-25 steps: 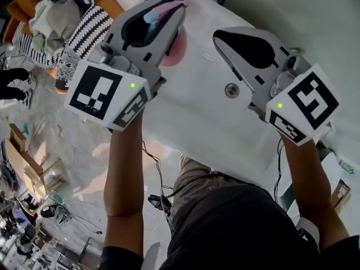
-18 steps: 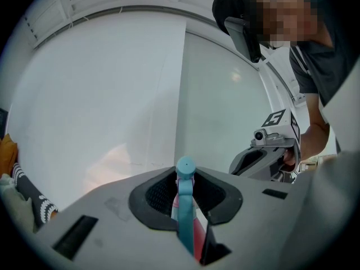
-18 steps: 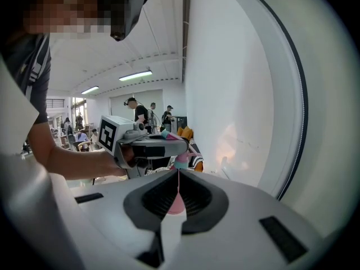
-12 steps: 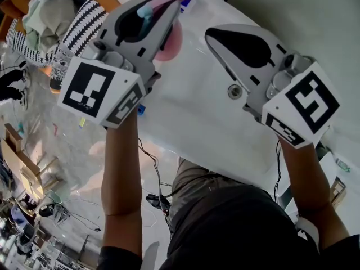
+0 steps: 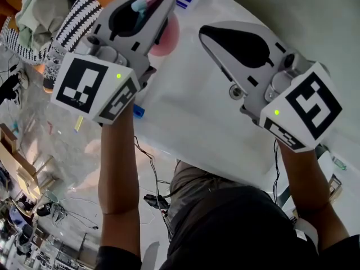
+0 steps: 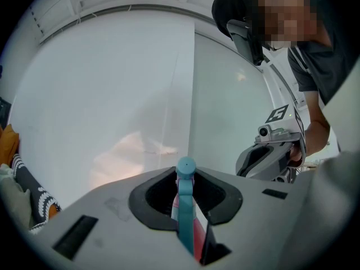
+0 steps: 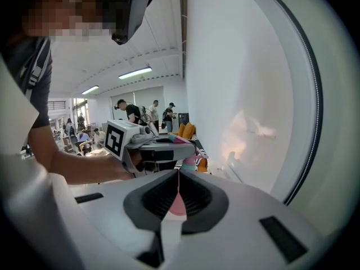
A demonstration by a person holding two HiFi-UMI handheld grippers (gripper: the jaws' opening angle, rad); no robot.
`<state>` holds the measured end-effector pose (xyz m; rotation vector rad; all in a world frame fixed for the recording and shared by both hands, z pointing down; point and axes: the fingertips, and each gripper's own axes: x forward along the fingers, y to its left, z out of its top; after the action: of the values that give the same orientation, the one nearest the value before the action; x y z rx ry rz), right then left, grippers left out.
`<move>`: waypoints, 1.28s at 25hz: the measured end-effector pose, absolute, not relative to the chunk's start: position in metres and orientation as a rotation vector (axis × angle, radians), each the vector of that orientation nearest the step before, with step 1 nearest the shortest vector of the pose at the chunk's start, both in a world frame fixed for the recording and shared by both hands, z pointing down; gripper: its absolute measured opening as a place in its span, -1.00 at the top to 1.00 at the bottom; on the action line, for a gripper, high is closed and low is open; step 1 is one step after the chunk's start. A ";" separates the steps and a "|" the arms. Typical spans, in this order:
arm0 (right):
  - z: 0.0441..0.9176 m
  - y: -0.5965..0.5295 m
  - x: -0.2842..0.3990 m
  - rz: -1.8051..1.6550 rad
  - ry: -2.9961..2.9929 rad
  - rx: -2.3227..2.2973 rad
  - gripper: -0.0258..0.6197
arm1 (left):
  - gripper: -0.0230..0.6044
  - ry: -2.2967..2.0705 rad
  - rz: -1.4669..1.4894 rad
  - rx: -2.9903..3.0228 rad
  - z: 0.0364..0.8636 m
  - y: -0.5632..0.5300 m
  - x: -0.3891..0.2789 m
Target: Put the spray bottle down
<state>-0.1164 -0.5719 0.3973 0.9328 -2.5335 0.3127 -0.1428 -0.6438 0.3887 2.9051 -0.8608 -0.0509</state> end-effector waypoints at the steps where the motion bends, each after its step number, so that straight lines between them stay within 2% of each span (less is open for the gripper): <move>1: 0.399 -0.574 -0.118 0.315 -2.534 0.930 0.89 | 0.72 -0.862 -0.052 2.906 0.391 -0.646 -0.145; 32: 0.451 -0.560 -0.137 0.361 -2.511 0.857 0.89 | 0.72 -0.809 -0.135 2.986 0.449 -0.641 -0.162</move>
<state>-0.1372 -0.5605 0.4513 0.8567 -2.5113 0.3605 -0.1622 -0.6407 0.4488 2.9862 -0.8090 -0.1346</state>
